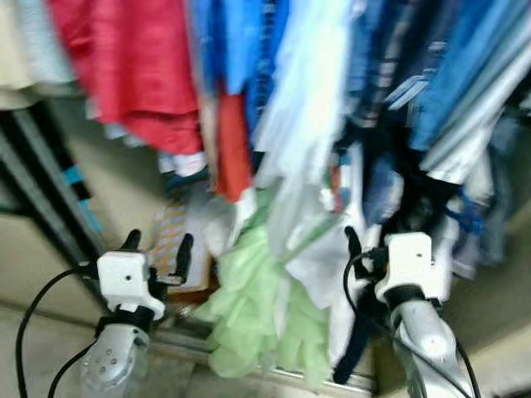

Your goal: Clean up the room

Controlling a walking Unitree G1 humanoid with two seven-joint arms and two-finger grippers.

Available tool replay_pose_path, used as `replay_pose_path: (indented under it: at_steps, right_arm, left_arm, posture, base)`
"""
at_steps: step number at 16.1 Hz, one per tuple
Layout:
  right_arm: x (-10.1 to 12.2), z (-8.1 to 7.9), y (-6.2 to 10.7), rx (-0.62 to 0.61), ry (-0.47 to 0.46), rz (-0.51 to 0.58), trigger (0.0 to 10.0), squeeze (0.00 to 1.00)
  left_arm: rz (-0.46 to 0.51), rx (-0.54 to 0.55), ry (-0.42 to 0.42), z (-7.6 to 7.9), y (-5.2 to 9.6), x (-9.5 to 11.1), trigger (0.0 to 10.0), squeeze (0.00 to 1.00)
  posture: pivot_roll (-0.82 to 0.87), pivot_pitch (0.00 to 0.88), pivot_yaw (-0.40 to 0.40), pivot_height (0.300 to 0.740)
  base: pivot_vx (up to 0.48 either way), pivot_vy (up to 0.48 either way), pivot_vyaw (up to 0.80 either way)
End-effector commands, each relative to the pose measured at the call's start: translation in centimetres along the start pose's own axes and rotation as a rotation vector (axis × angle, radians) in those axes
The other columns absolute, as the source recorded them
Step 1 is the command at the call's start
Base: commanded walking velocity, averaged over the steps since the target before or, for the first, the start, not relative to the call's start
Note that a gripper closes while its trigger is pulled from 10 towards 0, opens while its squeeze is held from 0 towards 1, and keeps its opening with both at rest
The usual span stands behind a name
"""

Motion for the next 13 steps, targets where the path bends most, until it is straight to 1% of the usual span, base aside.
replay_pose_path:
  at_steps: [1,2,3,5,7,9,13]
  right_arm:
    - [0.5,-0.3,0.2,0.017,0.016,0.014,10.0,0.0]
    - [0.6,-0.5,0.2,0.02,-0.007,0.006,10.0,0.0]
    - [0.8,-0.5,0.2,0.027,-0.006,0.005,10.0,0.0]
    - [0.8,-0.6,0.1,0.044,0.0,0.001,10.0,0.0]
    - [0.7,-0.8,0.1,0.066,0.008,-0.005,10.0,0.0]
    - [0.7,-1.3,0.0,0.085,0.004,-0.01,10.0,0.0]
    - [1.0,-1.8,-0.7,0.106,-0.007,0.003,10.0,0.0]
  left_arm:
    - [0.005,-0.022,0.002,0.3,0.0,0.3,10.0,0.0]
    - [0.009,-0.043,0.027,0.7,-0.2,0.4,10.0,0.0]
    - [0.008,-0.054,0.048,0.9,-0.1,0.5,10.0,0.0]
    - [0.008,-0.063,0.063,1.1,-0.1,0.5,10.0,0.0]
    - [0.002,-0.051,0.061,1.0,0.0,0.3,10.0,0.0]
    - [-0.011,-0.034,0.033,0.8,0.0,0.1,10.0,0.0]
    - [-0.014,-0.028,0.02,0.5,-0.2,0.0,10.0,0.0]
  posture:
    - [-0.04,0.044,-0.04,0.74]
    - [-0.05,0.041,-0.037,0.74]
    - [-0.05,0.041,-0.037,0.74]
    - [-0.05,0.041,-0.04,0.74]
    - [-0.05,0.043,-0.046,0.74]
    - [-0.03,0.034,-0.051,0.74]
    - [-0.02,0.016,-0.049,0.74]
  base:
    - [0.0,0.0,0.8]
    - [0.0,0.0,0.79]
    - [0.0,0.0,0.79]
    - [0.0,0.0,0.79]
    - [0.0,0.0,0.8]
    - [0.0,0.0,0.8]
    - [0.0,0.0,0.8]
Point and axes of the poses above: a point about 5 cm out from each wrist's last joint towards the gripper, its own y axis pointing back from the gripper into the wrist, its own x axis along the axis of the wrist's last joint, z = x × y, the point moved 4 cm from there along -y, pointing out of the wrist towards the gripper, and after that the axes turned 7 degrees about -y, right-handed, at the moved point
